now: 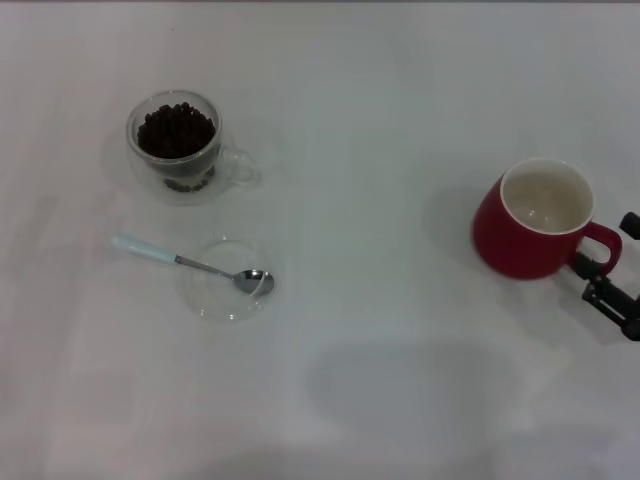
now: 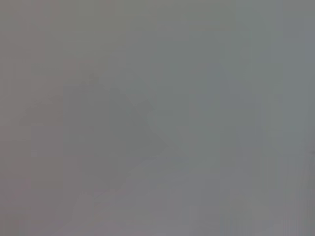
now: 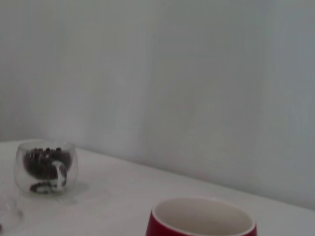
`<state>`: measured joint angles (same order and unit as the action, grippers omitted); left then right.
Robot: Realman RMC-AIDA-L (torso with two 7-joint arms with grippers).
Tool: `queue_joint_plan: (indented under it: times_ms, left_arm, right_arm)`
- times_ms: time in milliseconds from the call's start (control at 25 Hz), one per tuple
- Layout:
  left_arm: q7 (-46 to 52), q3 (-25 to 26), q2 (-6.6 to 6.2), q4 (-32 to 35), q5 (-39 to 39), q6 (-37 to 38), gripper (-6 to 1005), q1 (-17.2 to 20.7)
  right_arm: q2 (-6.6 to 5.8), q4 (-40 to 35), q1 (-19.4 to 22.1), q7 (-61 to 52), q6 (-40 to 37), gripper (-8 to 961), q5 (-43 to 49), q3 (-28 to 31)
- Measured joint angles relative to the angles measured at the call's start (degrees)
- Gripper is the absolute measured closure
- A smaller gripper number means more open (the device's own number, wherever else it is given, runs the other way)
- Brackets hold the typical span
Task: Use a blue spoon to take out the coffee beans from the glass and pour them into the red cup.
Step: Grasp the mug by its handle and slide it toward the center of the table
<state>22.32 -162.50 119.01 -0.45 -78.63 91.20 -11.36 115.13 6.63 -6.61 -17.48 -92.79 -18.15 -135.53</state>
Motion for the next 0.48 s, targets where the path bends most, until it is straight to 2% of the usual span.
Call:
queue_joint_plan:
  times_ms: [480]
  left_arm:
    - [-0.1,-0.3,-0.19,-0.5,0.1,0.0,378,-0.3]
  right_arm:
    - [0.0,-4.3,-0.6,6.0,9.3,200,-0.6,3.5]
